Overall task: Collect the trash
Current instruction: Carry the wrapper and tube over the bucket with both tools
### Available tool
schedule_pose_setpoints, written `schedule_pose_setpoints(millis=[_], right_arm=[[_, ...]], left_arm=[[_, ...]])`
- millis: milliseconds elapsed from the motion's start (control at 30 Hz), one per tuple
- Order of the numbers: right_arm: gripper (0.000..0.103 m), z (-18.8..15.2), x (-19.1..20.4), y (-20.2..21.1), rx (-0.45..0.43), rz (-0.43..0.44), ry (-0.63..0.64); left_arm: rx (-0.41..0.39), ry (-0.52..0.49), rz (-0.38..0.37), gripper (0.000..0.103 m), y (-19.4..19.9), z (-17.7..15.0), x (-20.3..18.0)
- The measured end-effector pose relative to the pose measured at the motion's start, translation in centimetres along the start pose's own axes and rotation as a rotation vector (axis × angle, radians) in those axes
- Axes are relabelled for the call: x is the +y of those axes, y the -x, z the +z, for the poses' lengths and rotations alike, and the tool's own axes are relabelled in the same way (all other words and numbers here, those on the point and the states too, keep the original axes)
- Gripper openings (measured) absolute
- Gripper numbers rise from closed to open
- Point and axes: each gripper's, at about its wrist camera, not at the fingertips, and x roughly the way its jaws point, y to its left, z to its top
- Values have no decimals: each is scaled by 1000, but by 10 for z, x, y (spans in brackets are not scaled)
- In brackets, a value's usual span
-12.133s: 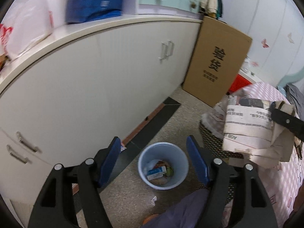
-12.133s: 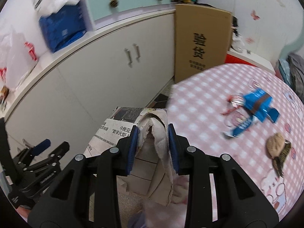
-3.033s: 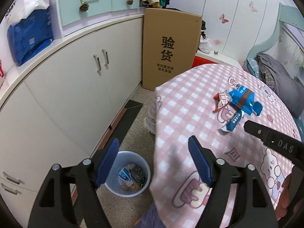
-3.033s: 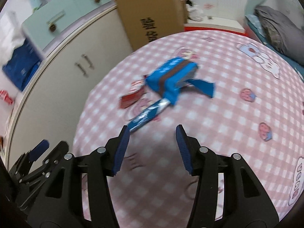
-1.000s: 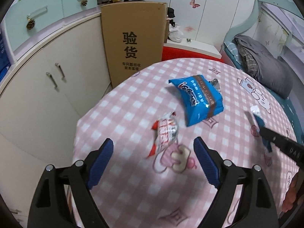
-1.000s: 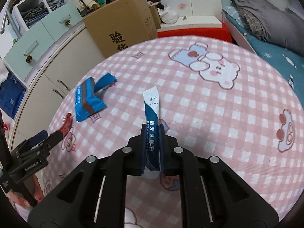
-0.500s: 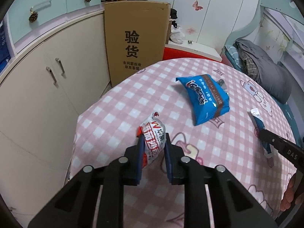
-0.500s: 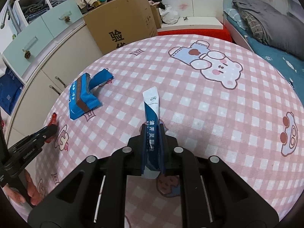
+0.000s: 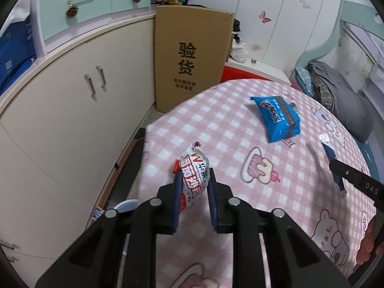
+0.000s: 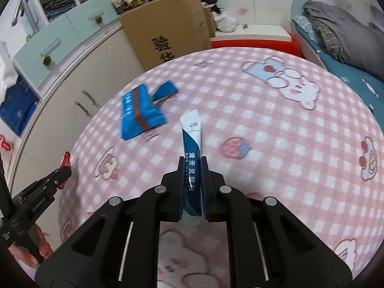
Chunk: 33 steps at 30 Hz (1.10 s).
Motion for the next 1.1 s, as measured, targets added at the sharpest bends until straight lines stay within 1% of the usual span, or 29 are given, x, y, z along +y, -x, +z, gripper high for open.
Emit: schedule_pose_setpoints(millis=[333, 500, 800, 967, 1033, 1067, 1100], right_arm=[[12, -16, 67, 0, 18, 73, 81], [12, -29, 107, 0, 33, 104, 151], [12, -58, 181, -4, 67, 173, 296], [12, -71, 214, -10, 93, 211, 356], [12, -74, 226, -14, 104, 222, 374], [12, -75, 231, -17, 110, 225, 381], [12, -76, 235, -19, 114, 225, 385]], left_arm=[[-16, 49, 44, 20, 28, -17, 42], [-17, 90, 73, 20, 40, -31, 69], [3, 181, 120, 20, 53, -59, 121], [28, 232, 133, 20, 51, -70, 150], [37, 234, 136, 21, 49, -72, 156], [40, 225, 138, 26, 48, -72, 157], [38, 218, 149, 46, 47, -71, 158]])
